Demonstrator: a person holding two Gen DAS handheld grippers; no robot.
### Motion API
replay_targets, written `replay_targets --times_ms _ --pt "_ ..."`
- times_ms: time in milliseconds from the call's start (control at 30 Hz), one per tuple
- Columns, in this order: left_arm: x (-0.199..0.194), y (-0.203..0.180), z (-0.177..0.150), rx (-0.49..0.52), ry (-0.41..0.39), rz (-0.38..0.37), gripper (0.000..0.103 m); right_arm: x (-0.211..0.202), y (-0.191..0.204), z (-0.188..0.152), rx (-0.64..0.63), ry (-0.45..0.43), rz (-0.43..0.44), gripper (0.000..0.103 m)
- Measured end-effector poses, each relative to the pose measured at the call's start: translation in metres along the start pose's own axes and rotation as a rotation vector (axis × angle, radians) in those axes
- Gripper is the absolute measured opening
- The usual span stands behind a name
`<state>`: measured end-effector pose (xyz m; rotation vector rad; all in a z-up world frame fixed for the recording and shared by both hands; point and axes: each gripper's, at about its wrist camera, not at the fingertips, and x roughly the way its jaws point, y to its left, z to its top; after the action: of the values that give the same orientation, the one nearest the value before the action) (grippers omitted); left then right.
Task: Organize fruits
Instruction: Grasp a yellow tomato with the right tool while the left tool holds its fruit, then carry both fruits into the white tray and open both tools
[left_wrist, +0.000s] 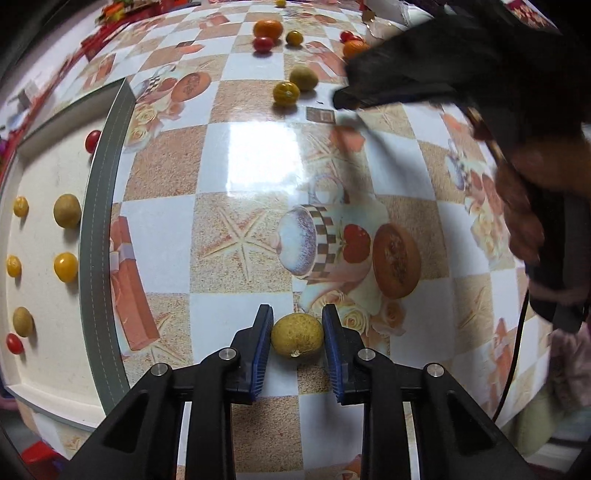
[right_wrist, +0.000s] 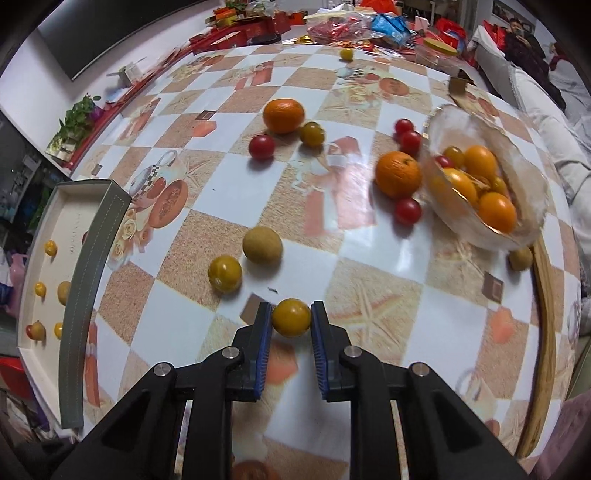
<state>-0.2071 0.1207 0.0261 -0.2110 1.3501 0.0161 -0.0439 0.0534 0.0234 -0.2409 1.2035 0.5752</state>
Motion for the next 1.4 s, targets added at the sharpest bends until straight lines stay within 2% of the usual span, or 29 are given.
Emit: replay_targets --times_ms 367,700,1000,1400 --pt "-0.022 0.023 0.011 -0.013 -0.026 -0.006 0.029 -0.028 -0.013 -0.033 0.065 0.019 0.038 0.023" --pt "-0.041 0.036 0.017 -0.027 -0.064 -0.006 0.029 -0.037 0.002 -0.043 0.055 0.038 0.052 0.023" --pt "-0.06 0.075 0.014 -0.09 -0.106 0.025 0.029 -0.039 0.038 -0.033 0.008 0.044 0.072 0.023" --pt "-0.075 0.178 0.015 -0.245 -0.171 0.161 0.029 -0.031 0.121 0.018 -0.105 0.033 0.164 0.023"
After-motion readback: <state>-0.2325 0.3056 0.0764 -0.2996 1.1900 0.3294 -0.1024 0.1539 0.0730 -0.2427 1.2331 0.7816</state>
